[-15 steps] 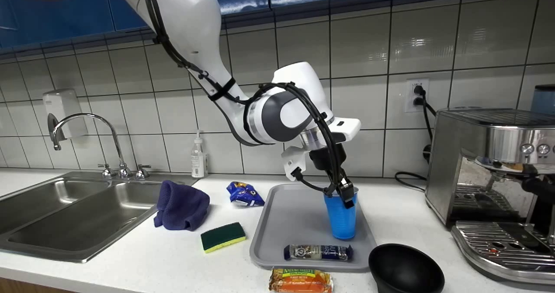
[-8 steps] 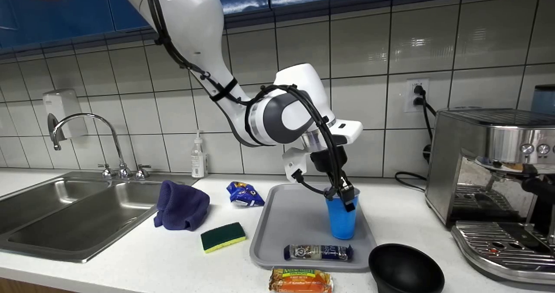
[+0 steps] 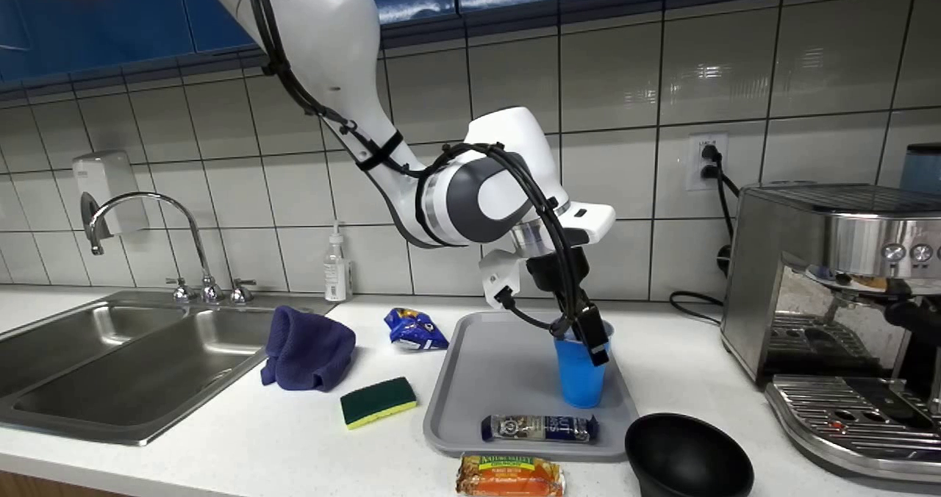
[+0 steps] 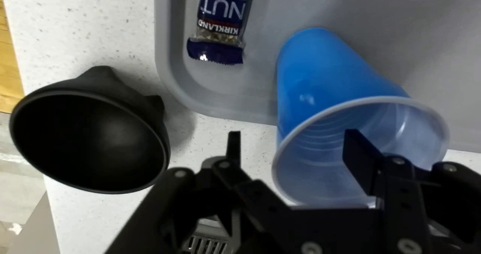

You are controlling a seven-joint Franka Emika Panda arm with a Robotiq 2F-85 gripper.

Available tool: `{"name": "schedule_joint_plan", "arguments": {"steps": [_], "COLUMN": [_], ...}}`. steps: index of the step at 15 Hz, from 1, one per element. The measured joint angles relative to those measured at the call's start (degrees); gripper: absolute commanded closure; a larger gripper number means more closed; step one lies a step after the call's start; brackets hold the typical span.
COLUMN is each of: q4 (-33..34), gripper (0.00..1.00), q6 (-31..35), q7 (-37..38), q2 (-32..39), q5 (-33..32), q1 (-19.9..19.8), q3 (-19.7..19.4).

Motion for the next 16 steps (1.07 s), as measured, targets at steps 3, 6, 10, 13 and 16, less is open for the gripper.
{"name": "schedule_joint_plan", "arguments": {"steps": [3,6,10,13,16], "q4": [0.0,-0.2,-1.1,-2.7,-4.5], "gripper": [0.0,0.0,0.0,0.0,0.0], "q6": [0.0,0.0,0.0,0.0,0.0], "q7": [0.0,0.0,0.0,0.0,0.0], "q2": [-1.0,-2.6,-5.3,-7.7,-10.5], "q5": [0.0,-0.3,-1.2,-2.1,-3.3], "q1": [-0.2,-0.8,-1.7,-1.8,-1.8], "q3": [0.0,0.0,0.0,0.1,0.5]}}
